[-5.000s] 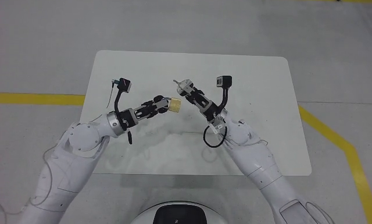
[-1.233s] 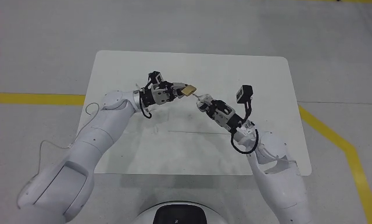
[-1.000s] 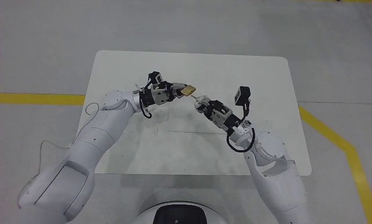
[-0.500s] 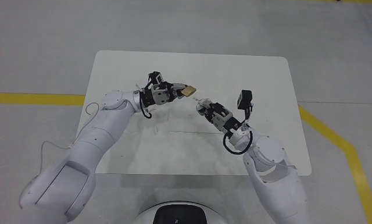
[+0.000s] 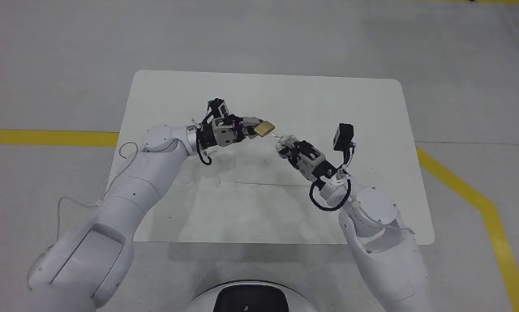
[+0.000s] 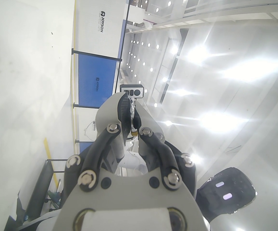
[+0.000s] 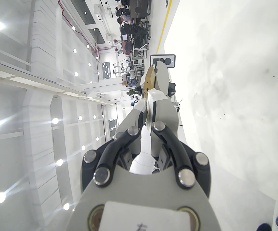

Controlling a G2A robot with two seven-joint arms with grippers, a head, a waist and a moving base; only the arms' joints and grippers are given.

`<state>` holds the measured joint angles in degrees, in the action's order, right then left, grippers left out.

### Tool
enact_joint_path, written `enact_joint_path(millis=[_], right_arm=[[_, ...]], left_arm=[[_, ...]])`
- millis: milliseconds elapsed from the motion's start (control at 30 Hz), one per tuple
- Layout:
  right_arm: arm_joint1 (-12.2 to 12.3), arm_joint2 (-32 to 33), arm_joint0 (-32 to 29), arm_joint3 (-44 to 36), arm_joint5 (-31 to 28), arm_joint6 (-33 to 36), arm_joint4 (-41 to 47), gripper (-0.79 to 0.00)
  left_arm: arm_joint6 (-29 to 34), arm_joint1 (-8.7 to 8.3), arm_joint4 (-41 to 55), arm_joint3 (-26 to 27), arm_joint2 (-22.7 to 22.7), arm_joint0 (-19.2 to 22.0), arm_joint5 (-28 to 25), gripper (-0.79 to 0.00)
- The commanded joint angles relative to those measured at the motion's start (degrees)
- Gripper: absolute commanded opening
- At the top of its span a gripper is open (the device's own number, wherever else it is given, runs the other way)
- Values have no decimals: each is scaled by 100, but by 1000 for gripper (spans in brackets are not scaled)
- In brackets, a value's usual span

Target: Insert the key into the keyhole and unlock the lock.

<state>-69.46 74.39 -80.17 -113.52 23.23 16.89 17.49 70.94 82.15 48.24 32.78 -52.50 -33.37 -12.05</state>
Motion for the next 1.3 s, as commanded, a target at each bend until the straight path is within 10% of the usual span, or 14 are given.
enact_joint_path(millis=[0, 1267], right_arm=[[-2, -3, 24, 17, 14, -3, 9, -785], [-39, -146, 198, 141, 247, -100, -72, -785]], left_arm=[[8, 3, -17, 2, -18, -1, 0, -785], [-36, 60, -498, 22, -257, -28, -100, -785]])
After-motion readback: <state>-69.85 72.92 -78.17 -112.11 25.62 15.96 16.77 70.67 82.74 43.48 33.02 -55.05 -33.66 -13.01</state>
